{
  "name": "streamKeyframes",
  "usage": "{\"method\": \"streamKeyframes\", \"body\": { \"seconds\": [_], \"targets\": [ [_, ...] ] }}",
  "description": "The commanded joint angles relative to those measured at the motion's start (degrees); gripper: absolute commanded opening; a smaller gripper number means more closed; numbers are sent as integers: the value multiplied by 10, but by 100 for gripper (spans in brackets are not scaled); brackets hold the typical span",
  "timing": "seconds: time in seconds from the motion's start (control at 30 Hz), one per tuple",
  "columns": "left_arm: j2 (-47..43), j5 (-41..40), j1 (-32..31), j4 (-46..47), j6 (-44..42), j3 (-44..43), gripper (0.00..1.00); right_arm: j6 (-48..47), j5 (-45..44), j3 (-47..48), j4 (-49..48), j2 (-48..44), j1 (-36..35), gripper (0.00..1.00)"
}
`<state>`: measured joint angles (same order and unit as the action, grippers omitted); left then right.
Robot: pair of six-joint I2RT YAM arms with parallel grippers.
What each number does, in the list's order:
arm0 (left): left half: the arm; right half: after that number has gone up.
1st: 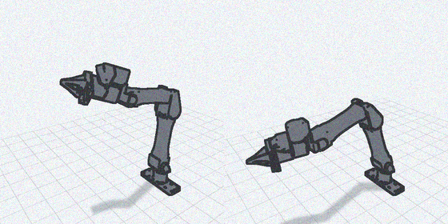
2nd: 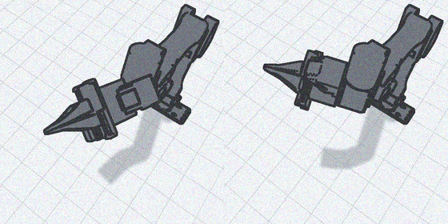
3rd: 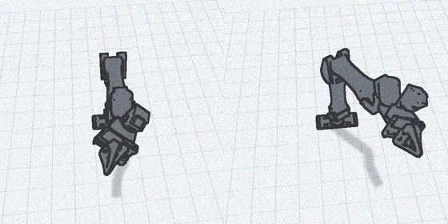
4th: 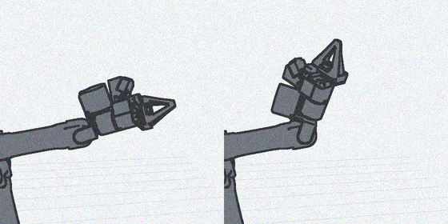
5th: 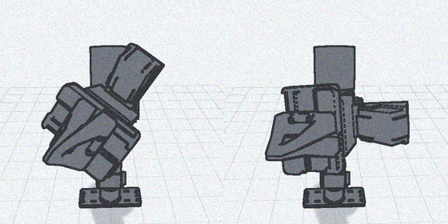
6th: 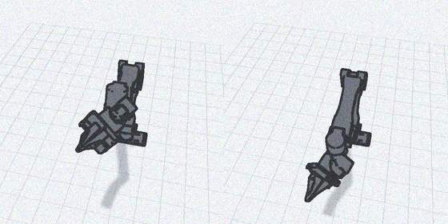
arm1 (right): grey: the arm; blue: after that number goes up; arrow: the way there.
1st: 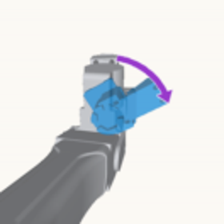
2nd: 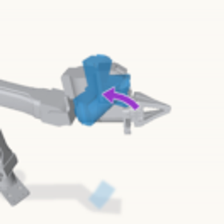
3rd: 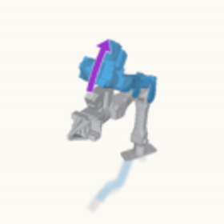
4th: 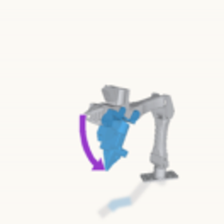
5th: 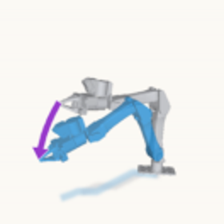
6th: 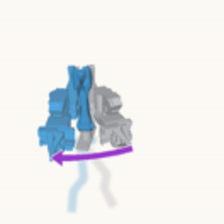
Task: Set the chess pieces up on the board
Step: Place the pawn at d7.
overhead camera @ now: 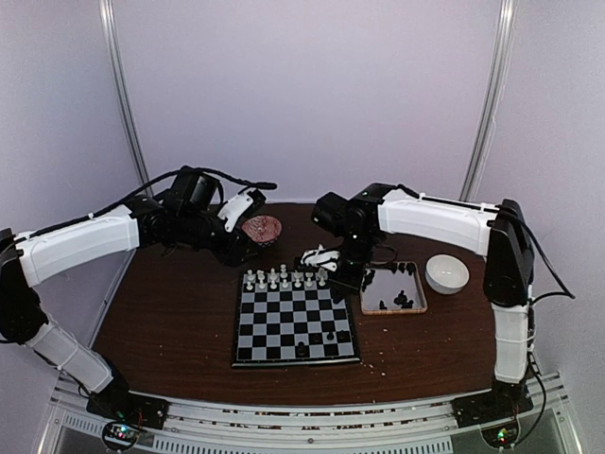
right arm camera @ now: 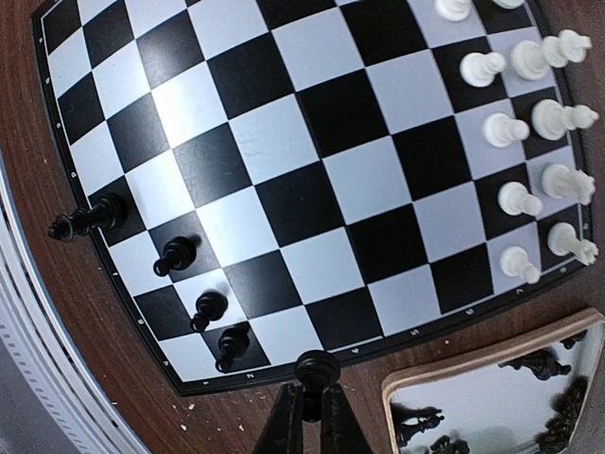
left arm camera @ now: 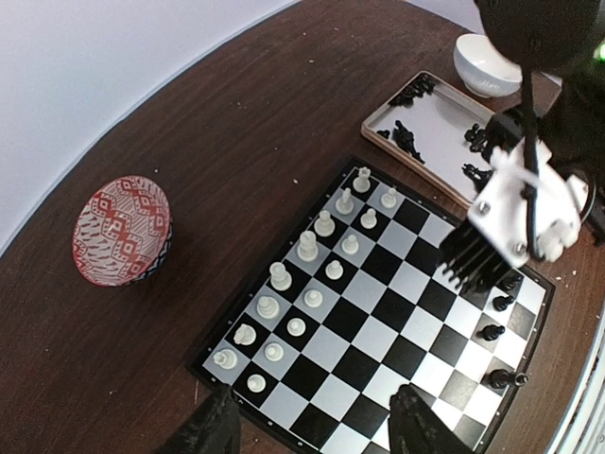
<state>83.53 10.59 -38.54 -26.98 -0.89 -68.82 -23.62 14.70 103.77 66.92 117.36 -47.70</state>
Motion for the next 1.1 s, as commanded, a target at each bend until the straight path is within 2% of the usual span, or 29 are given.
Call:
{"method": "streamKeyframes", "body": {
  "seconds": [0.0,0.67,1.07],
  "targets": [
    [-20,-12,9,19,9,-7,55,2,4,33,23,30,-20,0],
    [-35,-18,17,21,11,-4,55,16,-2,135,54,135,-57,1],
    [-35,-18,17,21,12,-4,55,16,-5,143,58,160,-71,2]
  ]
}}
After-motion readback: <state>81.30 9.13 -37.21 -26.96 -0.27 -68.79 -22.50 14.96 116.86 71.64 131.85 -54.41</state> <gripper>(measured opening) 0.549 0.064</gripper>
